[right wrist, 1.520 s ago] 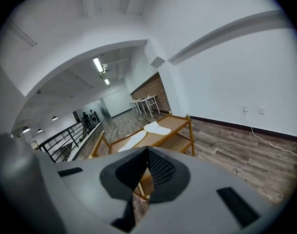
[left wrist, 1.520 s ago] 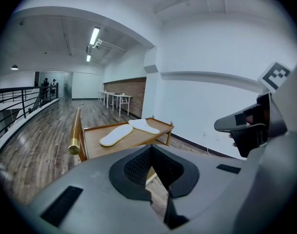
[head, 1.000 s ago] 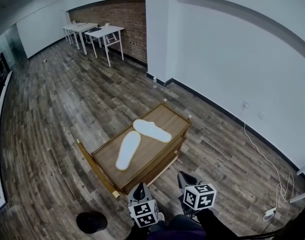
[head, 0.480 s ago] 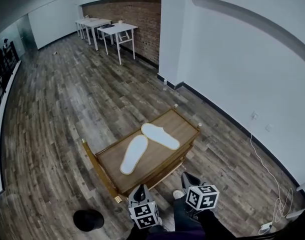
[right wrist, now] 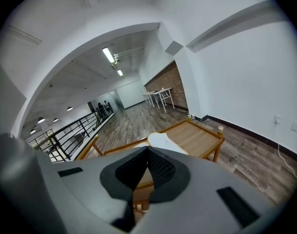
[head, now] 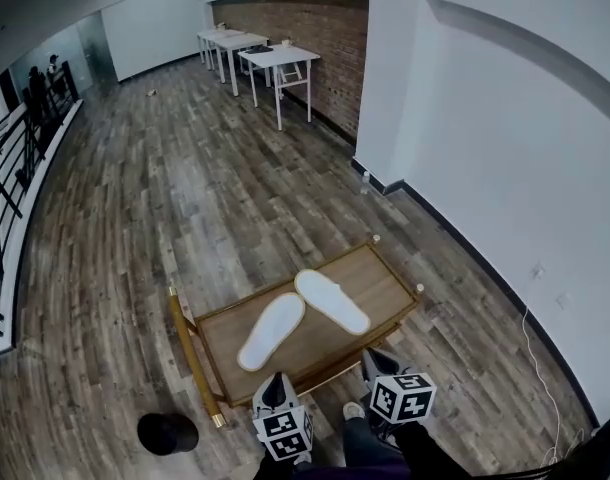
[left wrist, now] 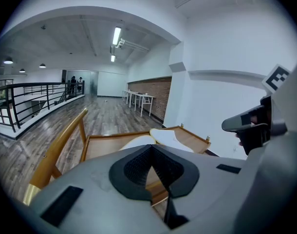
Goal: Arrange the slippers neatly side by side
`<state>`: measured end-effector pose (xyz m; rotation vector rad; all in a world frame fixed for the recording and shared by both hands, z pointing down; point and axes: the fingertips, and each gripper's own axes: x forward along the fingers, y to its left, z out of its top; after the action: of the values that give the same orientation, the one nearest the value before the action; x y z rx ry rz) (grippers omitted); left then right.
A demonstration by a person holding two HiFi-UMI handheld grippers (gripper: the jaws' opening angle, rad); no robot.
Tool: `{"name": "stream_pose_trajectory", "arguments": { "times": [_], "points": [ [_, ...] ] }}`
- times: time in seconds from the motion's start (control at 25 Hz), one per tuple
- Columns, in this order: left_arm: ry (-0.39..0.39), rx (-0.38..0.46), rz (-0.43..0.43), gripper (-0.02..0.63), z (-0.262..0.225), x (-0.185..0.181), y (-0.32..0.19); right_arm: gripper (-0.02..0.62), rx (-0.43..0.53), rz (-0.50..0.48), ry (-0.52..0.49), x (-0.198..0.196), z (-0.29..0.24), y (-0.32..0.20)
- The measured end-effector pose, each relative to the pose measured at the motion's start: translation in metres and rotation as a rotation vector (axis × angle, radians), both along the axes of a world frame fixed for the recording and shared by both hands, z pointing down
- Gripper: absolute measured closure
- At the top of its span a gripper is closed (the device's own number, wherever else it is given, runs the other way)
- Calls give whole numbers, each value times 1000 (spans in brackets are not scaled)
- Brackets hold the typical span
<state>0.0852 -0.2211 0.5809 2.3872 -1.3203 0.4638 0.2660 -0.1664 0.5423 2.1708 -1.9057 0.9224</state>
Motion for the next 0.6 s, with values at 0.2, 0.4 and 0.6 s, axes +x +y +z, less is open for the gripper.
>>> {"name": "stream_pose_trajectory", "arguments": {
  "times": [0.2, 0.4, 0.6],
  "points": [
    [-5, 3, -98, 604, -5, 25, -18, 597, -10, -107, 10, 28, -3, -29],
    [-15, 0, -186, 604, -8, 47, -26, 597, -23, -197, 14, 56, -4, -49],
    [-12, 5, -283, 604, -11, 58, -32, 597, -28, -283, 16, 75, -1, -68]
  ]
}}
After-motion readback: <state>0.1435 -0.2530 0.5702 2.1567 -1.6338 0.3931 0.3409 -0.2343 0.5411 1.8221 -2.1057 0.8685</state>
